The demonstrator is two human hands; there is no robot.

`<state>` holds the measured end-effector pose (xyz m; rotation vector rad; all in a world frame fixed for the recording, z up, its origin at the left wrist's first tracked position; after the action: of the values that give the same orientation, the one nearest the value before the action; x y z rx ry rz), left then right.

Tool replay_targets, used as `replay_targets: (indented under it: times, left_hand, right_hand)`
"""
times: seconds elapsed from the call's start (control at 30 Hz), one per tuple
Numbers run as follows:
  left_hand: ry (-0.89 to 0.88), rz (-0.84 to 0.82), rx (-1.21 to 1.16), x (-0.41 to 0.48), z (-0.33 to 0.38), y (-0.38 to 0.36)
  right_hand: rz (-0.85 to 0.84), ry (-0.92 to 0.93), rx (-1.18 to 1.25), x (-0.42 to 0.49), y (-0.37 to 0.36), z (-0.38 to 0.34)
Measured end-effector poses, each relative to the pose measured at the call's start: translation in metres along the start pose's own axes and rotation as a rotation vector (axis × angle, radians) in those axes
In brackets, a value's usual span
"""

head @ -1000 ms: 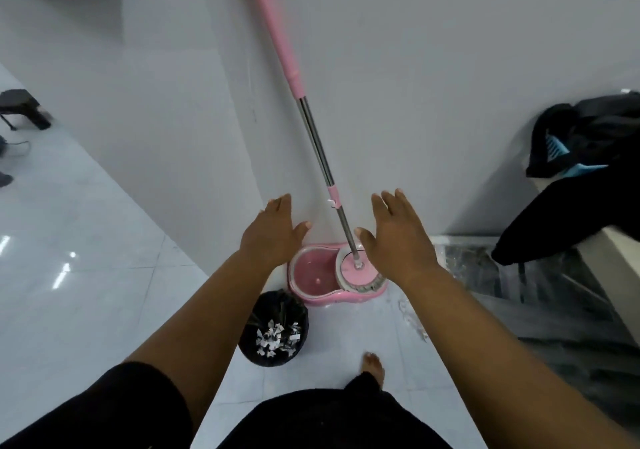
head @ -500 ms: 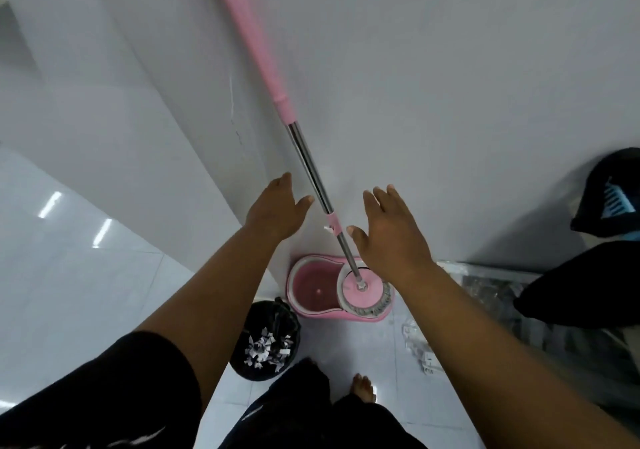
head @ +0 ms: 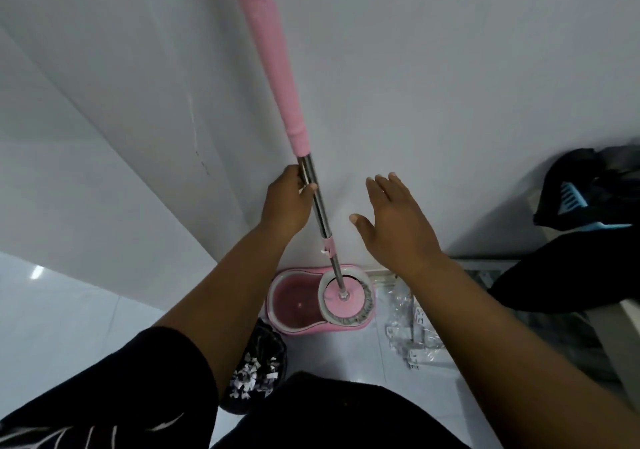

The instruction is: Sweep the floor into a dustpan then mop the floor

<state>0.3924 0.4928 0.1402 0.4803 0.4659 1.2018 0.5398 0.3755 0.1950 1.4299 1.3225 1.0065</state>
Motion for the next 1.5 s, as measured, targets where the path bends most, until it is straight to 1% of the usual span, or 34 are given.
replay_targets:
  times: [0.2, 0.23, 0.3, 0.4, 0.5, 0.6, 0.73, 0.87, 1.0, 1.17, 1.37, 1.5]
  left_hand:
    - [-0.179, -0.195, -0.103, -0.017, 0.039, -0.055]
    - [-0.216, -0.21, -0.101, -0.019, 0.045, -0.061]
    - [-0.304, -0.224, -0.026, -0.025, 0.055, -0.073]
    - [-0.325, -0.28, -0.015, -0.032, 0.057, -0.089]
    - [-0.328, -0.299, -0.054, -0.034, 0.058, -0.095]
    - [-0.304, -0.345, -0.064, -0.034, 0.056, -0.097]
    - [-0.267, -0.464, -0.003, -0.04, 0.055, -0.107]
    - [-0.338, -0.438, 0.036, -0.043, 0.08, -0.098]
    - [-0.47, -0.485, 0.02, -0.054, 0.108, -0.094]
    - [-0.585, -0.604, -0.019, -0.074, 0.123, -0.108]
    - [-0.677, -0.74, -0.044, -0.109, 0.141, -0.144]
    - [-0.726, -0.819, -0.018, -0.144, 0.153, -0.17]
  right_hand:
    - [0.154, -0.031, 0.135, -0.002, 0.03, 0.004]
    - [0.175, -0.043, 0.159, -0.003, 0.034, 0.007]
    - [0.215, -0.057, 0.212, -0.005, 0.042, 0.012]
    - [0.276, -0.104, 0.319, -0.01, 0.048, 0.024]
    - [0.267, -0.136, 0.382, -0.014, 0.046, 0.029]
    - [0.265, -0.118, 0.365, -0.017, 0.054, 0.025]
    - [0.335, -0.088, 0.343, -0.023, 0.079, 0.014]
    - [0.423, -0.09, 0.31, -0.032, 0.107, 0.003]
    - [0.538, -0.15, 0.339, -0.05, 0.129, 0.004]
    - [0.524, -0.217, 0.337, -0.074, 0.135, 0.006]
    - [0.653, -0.403, 0.289, -0.126, 0.137, 0.024]
    - [0.676, -0.513, 0.277, -0.168, 0.136, 0.037]
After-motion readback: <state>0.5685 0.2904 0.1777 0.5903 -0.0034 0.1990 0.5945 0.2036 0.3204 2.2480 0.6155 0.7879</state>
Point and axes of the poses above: each hand's wrist, its own x-axis towards the middle knuckle, its own y-axis out of the back of the hand, z = x × y, the point moved 10 cm from there along x, towards the middle knuckle, and after that the axes turned 7 degrees about -z, right-handed, at the moved point
